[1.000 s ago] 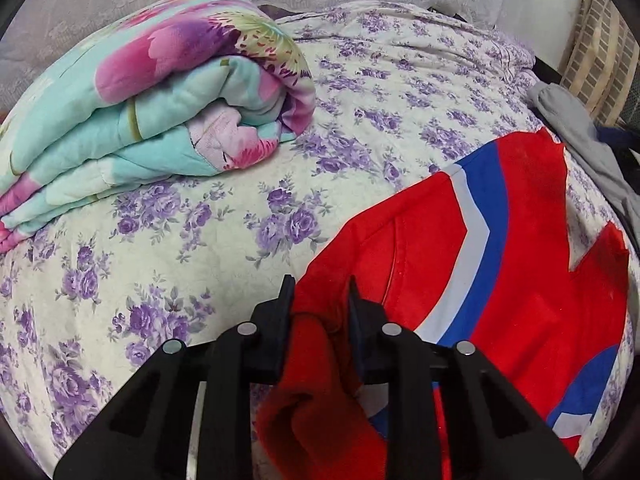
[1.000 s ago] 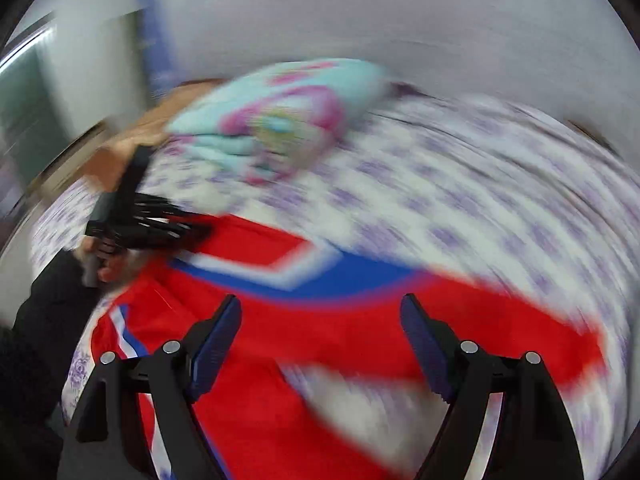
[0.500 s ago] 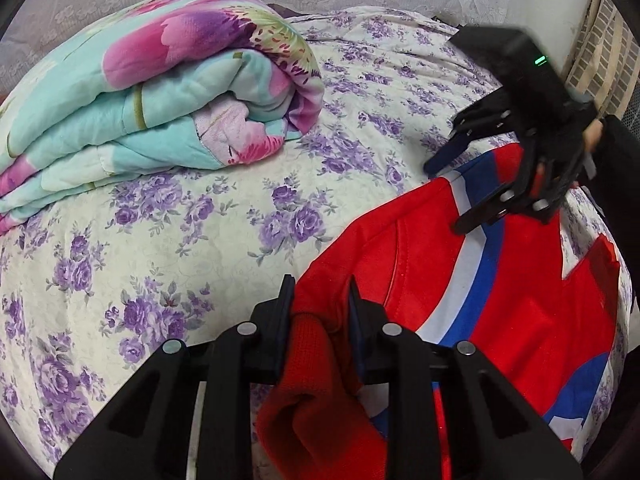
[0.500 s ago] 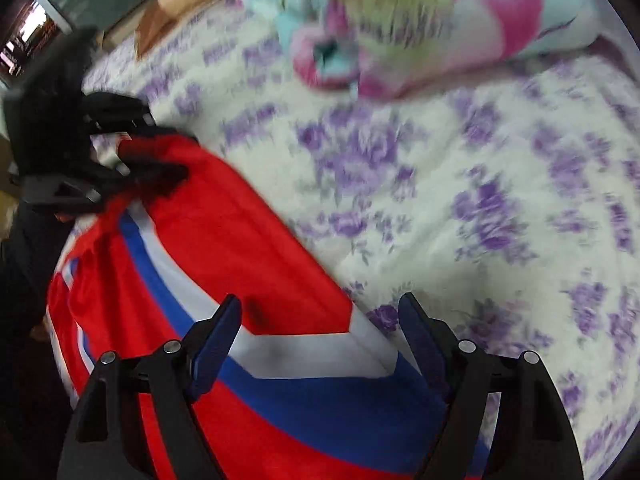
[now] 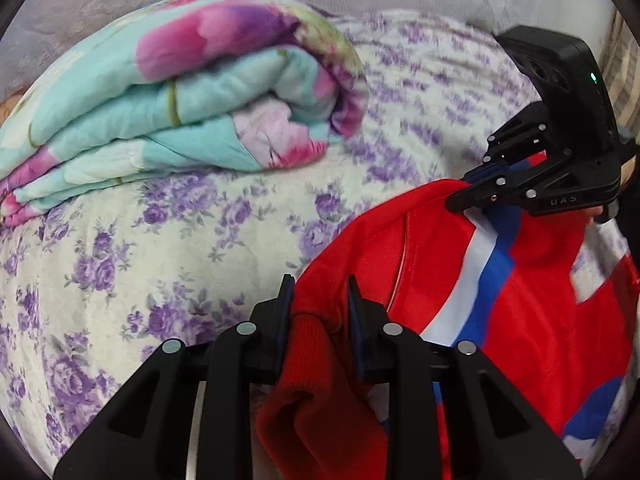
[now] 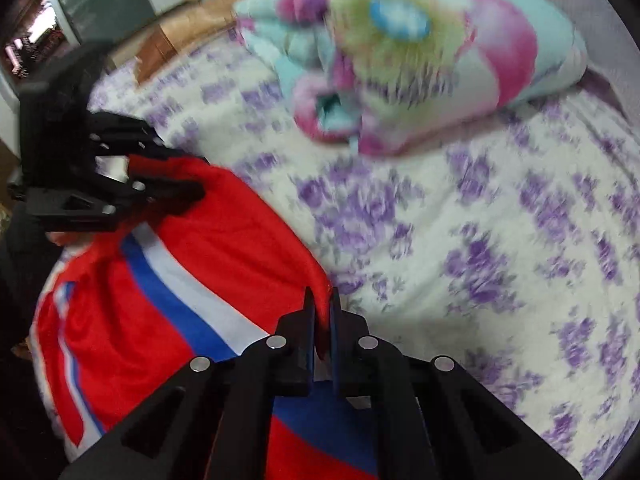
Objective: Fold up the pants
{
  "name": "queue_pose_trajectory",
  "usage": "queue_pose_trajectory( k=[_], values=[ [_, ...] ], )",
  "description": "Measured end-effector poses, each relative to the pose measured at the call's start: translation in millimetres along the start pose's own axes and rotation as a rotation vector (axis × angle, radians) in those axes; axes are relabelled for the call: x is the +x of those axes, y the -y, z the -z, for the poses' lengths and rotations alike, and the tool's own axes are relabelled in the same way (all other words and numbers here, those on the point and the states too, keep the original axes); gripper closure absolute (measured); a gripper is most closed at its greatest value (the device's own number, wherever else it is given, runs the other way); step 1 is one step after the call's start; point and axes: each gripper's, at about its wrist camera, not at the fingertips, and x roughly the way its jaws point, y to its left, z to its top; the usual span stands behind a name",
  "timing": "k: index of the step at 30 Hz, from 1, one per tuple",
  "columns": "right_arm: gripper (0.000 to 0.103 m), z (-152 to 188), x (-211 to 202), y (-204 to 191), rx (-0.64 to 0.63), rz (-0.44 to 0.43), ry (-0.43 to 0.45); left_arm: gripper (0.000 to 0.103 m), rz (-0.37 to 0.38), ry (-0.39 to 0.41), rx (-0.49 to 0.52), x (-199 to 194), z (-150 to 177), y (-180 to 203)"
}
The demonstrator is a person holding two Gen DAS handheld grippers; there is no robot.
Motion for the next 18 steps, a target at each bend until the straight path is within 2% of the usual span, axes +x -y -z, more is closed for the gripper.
queue_pose_trajectory(
  k=[2,5,9,11,12,14,18],
  values=[
    [0.096,-1,0,2,0.028,0.008,0.003,0.078,-0.022,-0.004,0.016,2,-1,4],
    [0.096,1,-32,-21,0.027,0.072,0.037,0.079,-0.013,0.019,-0.013,-13,-3,3],
    [0.096,8,-87,-57,0.0,0.109,0.081,0.081,0.017,0.104,-0.02,-67,-1,16],
    [0.096,24,-112,-86,0.015,0.123,0.108,0.082,0.034,0.128,-0.013,-91,8,25],
    [0.096,37,-124,-86,0.017,0.125,0.114,0.083,0.04,0.135,-0.004,-102,14,31],
    [0.096,62,-141,-111,0.01,0.125,0.126,0.083,0.034,0.147,0.036,-130,41,50],
    [0.096,128,-150,-189,-0.02,0.127,0.155,0.084,0.011,0.14,0.102,-163,111,86]
  ],
)
